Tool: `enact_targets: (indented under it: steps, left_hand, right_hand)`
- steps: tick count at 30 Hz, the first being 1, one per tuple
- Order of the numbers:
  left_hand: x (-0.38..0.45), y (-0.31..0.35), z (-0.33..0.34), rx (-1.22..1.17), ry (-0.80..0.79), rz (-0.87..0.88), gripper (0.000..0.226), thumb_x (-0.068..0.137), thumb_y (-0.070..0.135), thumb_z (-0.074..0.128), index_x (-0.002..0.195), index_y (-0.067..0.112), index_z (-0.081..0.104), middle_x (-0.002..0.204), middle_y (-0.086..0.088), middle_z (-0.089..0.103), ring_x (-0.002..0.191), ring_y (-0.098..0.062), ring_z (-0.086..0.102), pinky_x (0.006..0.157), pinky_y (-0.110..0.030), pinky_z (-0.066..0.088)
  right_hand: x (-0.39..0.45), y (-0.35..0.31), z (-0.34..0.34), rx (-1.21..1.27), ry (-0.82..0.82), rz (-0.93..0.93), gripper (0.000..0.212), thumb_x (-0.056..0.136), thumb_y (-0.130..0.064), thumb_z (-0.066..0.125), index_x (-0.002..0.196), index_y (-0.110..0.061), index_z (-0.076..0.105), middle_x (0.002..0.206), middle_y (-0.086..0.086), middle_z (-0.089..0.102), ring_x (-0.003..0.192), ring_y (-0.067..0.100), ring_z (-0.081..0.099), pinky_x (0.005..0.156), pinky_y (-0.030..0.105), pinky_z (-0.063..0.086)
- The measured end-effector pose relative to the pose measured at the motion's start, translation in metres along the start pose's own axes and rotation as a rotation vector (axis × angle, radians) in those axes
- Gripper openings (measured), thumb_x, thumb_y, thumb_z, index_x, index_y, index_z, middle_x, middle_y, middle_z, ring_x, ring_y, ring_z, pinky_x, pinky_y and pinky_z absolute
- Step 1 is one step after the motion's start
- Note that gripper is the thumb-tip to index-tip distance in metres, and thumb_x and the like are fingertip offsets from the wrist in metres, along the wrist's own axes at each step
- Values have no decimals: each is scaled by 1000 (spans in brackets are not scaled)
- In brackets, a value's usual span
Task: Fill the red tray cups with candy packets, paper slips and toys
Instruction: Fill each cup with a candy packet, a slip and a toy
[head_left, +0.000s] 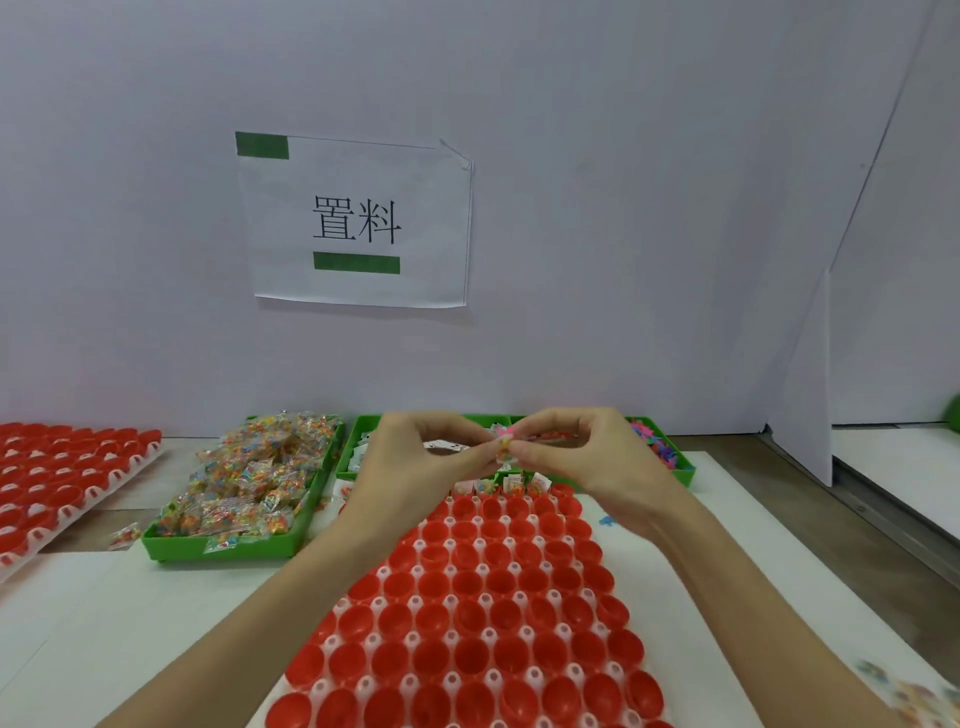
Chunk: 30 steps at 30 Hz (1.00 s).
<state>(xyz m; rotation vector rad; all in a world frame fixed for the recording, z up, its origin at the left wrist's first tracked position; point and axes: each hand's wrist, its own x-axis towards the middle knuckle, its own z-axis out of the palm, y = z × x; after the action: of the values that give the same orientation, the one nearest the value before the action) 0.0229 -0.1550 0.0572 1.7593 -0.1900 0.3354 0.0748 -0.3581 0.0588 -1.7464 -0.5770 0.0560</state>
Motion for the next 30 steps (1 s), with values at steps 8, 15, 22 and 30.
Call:
enact_targets:
  steps: [8, 15, 22, 30]
  left_hand:
    - [48, -35, 44, 290, -34, 76, 11, 78, 23, 90, 82, 20, 80, 70, 9, 77, 66, 1, 72, 61, -10, 54]
    - [72, -53, 77, 378, -68, 39, 10, 76, 16, 89, 78, 14, 80, 71, 4, 77, 68, -4, 73, 60, -7, 48]
    - [88, -62, 99, 432, -131, 48, 13, 76, 14, 90, 76, 16, 78, 70, 2, 75, 56, 3, 65, 56, -6, 47]
    - [91, -69, 102, 585, -170, 106, 10, 77, 7, 85, 73, 12, 78, 70, 2, 73, 61, -2, 62, 59, -3, 43]
  right_hand:
    - [22, 44, -40, -25, -5, 182, 16, 79, -22, 87, 94, -19, 82, 95, 7, 78, 92, 23, 76, 81, 32, 62]
    - [27, 77, -57, -150, 90, 179, 10, 80, -19, 86, 90, -18, 82, 87, 1, 79, 84, 11, 73, 73, 20, 57]
    - [29, 98, -71, -180, 165, 170, 10, 81, -14, 85, 91, -14, 81, 85, 3, 78, 85, 17, 74, 79, 27, 60]
    - [32, 112, -60, -195, 219, 239, 10, 82, -15, 85, 91, -12, 81, 81, 5, 78, 70, 8, 72, 57, 15, 51]
